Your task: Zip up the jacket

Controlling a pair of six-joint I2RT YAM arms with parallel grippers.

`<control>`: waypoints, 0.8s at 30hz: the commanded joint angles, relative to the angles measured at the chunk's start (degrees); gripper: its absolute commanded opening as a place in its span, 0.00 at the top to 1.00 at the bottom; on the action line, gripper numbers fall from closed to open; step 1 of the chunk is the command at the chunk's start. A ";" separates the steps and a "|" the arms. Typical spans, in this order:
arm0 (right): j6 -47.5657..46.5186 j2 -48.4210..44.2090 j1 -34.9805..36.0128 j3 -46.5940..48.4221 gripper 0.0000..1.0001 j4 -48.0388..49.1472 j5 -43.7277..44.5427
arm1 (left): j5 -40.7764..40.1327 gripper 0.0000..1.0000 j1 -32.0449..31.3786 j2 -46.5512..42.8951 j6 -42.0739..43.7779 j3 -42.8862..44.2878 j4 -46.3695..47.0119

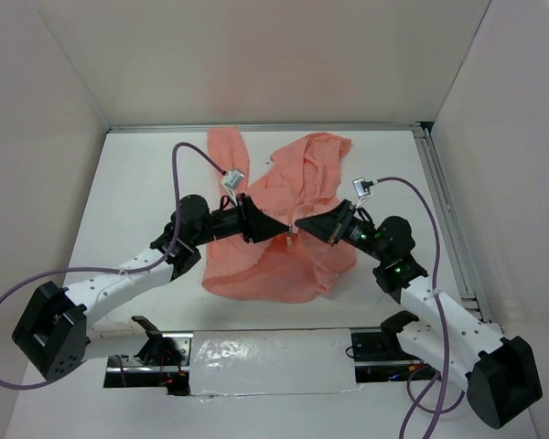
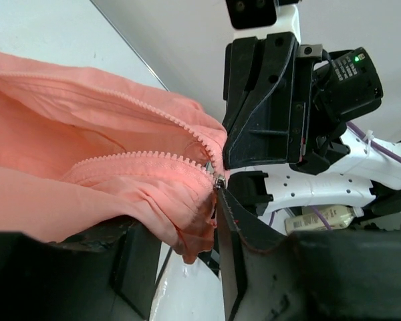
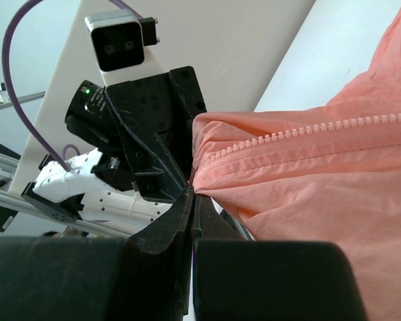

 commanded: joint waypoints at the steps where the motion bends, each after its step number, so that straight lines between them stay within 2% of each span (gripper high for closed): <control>1: 0.36 0.99 0.98 1.39 1.00 4.62 -1.19 | 3.65 0.55 0.36 0.92 0.07 3.19 2.16; 8: 0.54 1.25 1.42 1.57 1.00 4.97 0.75 | 6.11 0.74 1.06 1.27 -0.37 2.49 3.56; 9: 1.06 1.52 1.42 1.66 1.00 5.49 0.75 | 6.64 0.86 1.15 1.45 -0.28 2.58 3.83; 11: 1.41 1.87 1.60 1.40 1.00 6.20 1.27 | 8.57 1.00 1.42 1.89 -0.37 2.58 4.62; 17: 2.64 2.92 1.60 1.66 1.00 8.12 2.94 | 14.20 1.00 1.42 2.42 2.00 1.61 6.83; 24: 0.19 4.42 1.42 6.58 1.00 5.24 4.44 | 16.57 1.00 -0.78 1.89 7.62 2.84 -8.10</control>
